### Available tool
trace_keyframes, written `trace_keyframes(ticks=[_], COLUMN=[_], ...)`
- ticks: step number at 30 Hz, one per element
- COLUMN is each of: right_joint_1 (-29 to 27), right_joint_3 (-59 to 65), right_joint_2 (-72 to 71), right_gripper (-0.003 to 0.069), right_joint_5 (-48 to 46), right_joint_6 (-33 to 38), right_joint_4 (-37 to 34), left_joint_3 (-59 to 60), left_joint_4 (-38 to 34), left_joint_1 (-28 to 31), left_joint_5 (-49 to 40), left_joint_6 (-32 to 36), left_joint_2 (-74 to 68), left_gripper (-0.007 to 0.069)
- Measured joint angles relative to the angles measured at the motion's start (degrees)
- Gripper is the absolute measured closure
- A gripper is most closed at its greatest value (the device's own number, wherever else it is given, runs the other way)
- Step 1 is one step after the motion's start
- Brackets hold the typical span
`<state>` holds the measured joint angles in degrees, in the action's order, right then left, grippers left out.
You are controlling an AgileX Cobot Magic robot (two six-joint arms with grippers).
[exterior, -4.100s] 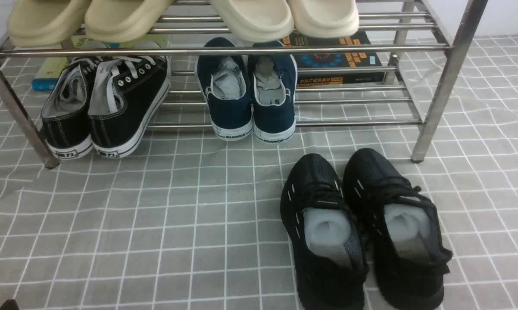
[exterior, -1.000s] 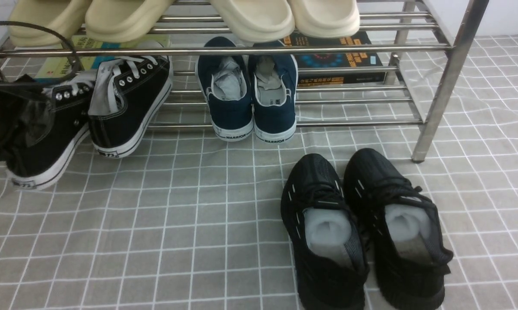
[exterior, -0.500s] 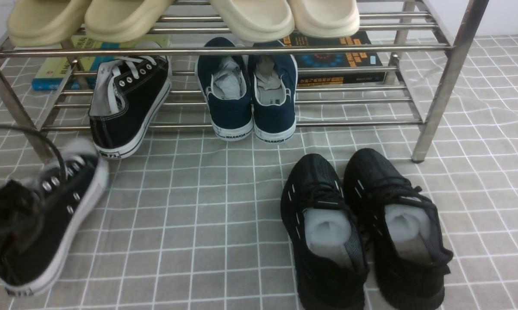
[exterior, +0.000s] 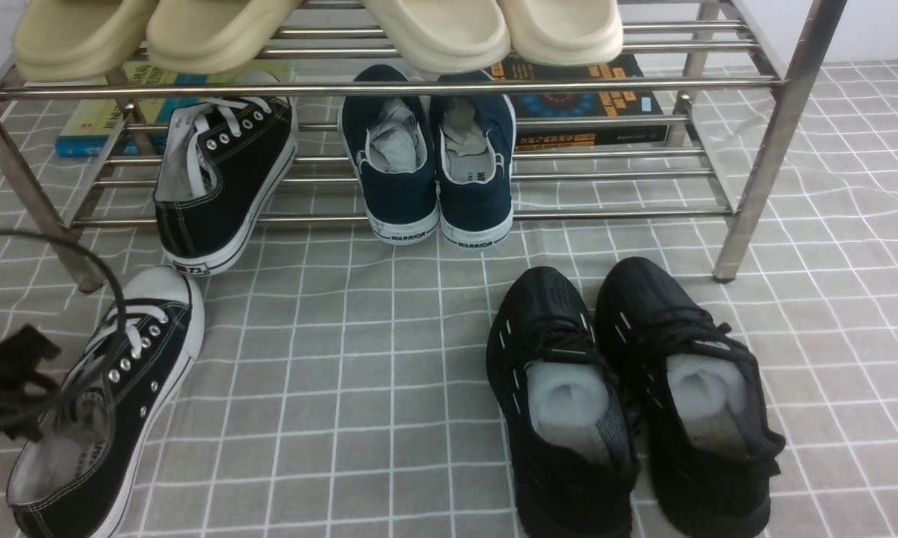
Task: Take the shoes off the shelf with your hand from the grey coffee tablecloth.
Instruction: 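Set the held shoe down on the floor in front of the rack with the left gripper, then grasp the leftmost shoe on the bottom shelf of the shoe rack with the left gripper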
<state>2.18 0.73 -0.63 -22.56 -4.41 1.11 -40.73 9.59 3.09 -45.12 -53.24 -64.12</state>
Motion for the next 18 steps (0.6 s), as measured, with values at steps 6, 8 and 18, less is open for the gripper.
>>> trace_keyframes(ticks=[6, 8, 18], right_joint_1=[0.00, 0.00, 0.00], right_joint_3=[0.00, 0.00, 0.00], right_joint_2=[0.00, 0.00, 0.00], right_gripper=[0.0421, 0.0421, 0.0421], right_joint_5=[0.00, 0.00, 0.00], right_joint_6=[0.00, 0.00, 0.00], right_joint_4=[0.00, 0.00, 0.00], left_joint_3=[-9.26, -12.39, -22.61], left_joint_4=[-8.09, -14.22, -22.62], left_joint_1=[0.00, 0.00, 0.00], left_joint_5=[-3.88, -3.26, -0.20], left_joint_6=[7.74, 12.65, 22.02], left_joint_2=[-0.76, -2.81, -16.37], left_gripper=[0.0160, 0.0162, 0.0208])
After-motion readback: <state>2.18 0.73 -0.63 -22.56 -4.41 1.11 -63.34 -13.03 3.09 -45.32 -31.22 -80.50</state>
